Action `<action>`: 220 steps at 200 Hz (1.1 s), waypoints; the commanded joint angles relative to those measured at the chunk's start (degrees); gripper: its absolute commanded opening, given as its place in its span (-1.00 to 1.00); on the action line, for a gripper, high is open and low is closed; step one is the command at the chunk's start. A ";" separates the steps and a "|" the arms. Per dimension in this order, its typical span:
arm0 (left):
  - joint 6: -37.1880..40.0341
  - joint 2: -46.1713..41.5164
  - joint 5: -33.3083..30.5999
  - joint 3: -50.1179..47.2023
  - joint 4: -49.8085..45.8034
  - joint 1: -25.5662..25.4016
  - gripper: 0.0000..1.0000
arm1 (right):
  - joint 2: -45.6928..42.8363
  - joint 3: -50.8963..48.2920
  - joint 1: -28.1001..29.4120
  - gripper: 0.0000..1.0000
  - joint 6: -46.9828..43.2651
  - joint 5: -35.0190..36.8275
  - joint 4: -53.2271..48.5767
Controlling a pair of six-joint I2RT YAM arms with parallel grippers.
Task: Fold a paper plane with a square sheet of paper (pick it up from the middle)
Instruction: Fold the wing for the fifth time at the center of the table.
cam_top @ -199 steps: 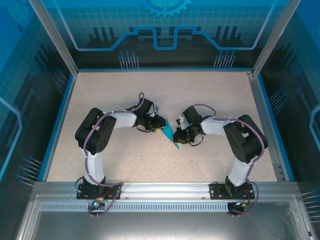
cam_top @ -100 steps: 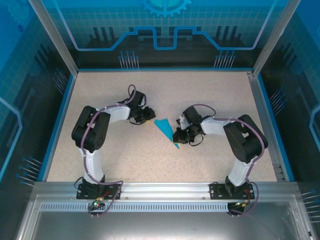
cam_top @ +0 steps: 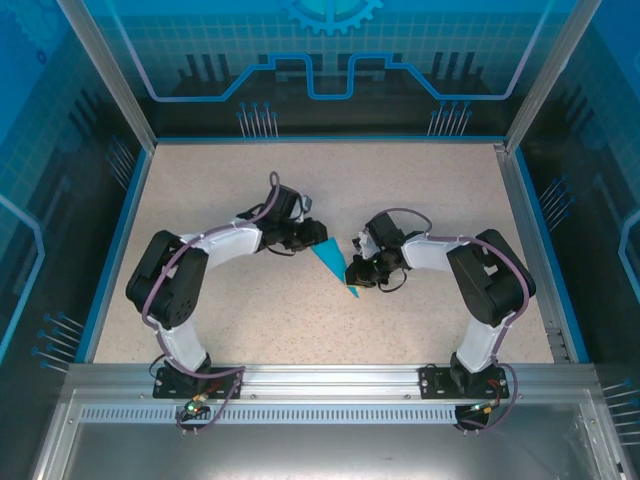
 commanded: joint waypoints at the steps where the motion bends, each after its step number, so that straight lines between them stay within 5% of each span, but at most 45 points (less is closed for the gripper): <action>1: -2.47 3.11 3.20 -1.51 3.72 -0.88 -0.48 | 4.31 -2.82 -0.51 -0.83 -0.05 8.42 -7.05; 120: -1.61 10.59 -1.83 -1.34 1.16 -1.26 -0.73 | -4.37 3.24 2.07 -0.78 -4.41 1.76 -3.35; 220: -2.00 12.33 -2.88 0.89 -3.62 -1.27 -0.74 | 8.78 15.72 4.15 -0.80 -3.14 4.56 -8.56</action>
